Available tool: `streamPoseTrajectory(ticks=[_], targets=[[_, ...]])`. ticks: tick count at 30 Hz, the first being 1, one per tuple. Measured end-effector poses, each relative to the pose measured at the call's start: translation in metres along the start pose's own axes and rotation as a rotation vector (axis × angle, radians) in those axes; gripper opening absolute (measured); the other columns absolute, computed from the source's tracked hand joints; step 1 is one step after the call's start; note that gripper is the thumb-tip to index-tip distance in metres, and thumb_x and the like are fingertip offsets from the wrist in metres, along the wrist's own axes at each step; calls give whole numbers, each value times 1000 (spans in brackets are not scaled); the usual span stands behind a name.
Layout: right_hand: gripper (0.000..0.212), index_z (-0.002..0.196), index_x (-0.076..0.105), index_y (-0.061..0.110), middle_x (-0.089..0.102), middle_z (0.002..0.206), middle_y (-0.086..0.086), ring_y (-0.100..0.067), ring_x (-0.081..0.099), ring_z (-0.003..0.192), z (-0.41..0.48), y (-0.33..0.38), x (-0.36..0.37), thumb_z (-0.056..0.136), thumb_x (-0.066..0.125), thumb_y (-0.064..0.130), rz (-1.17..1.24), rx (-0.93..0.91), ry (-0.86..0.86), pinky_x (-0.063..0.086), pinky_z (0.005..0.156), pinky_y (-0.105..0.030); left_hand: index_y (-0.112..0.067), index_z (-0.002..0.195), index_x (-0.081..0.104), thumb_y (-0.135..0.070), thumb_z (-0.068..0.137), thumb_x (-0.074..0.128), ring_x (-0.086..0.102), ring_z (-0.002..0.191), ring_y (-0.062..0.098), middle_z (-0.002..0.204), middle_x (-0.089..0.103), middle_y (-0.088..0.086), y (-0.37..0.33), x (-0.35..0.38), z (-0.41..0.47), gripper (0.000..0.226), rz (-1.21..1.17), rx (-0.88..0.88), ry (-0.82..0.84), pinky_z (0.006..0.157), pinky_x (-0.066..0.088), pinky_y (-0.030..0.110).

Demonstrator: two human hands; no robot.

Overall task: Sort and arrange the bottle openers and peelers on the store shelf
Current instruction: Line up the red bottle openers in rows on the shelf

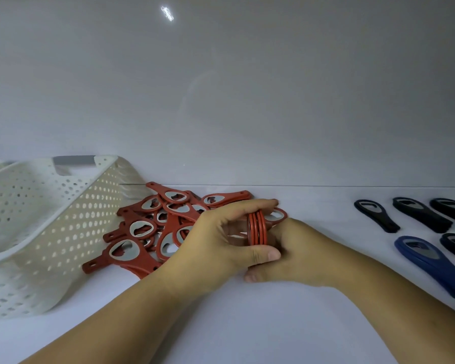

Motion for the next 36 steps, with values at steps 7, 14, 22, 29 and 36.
streamPoseTrajectory(ticks=[7, 14, 22, 29, 36], targets=[[29, 78, 68, 9, 56, 60, 2, -12, 52, 56, -3, 6, -7, 71, 81, 34, 76, 75, 12, 46, 56, -29, -19, 100, 72, 3, 57, 84, 70, 85, 20, 91, 73, 4, -2, -12, 3, 50, -149, -38, -92, 75, 58, 33], [47, 69, 54, -11, 36, 47, 2, -12, 33, 46, -9, 8, -14, 79, 73, 31, 249, 189, 33, 27, 45, -20, -13, 105, 67, -3, 62, 67, 69, 91, 32, 87, 70, 13, 4, -27, 3, 45, -472, -196, -240, 69, 60, 37], [44, 64, 56, -10, 25, 48, 4, -12, 23, 47, -11, 18, -24, 75, 78, 26, 131, 138, -135, 21, 44, -19, -11, 103, 64, -1, 64, 63, 72, 84, 21, 92, 69, 11, 0, -25, 3, 40, -538, -149, -313, 62, 58, 29], [46, 72, 58, -11, 31, 55, -2, -15, 26, 49, -14, -1, -40, 71, 79, 29, -4, 260, -229, 22, 43, -20, -21, 118, 61, -11, 61, 77, 66, 104, 21, 113, 67, 9, 10, -31, 1, 60, -432, -274, -385, 90, 53, 35], [44, 51, 38, 14, 35, 43, 7, -13, 35, 41, -37, -51, -98, 69, 76, 27, -261, 640, -541, 21, 38, -20, -12, 100, 67, 0, 65, 71, 70, 92, 17, 97, 74, 6, 8, -30, -1, 37, -256, -296, -427, 86, 49, 32]])
Point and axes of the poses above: each hand's wrist, its own z-axis towards the middle knuckle, its own x-axis out of the palm, y = z × x, the point moved 6 cm from there along z, towards the middle knuckle
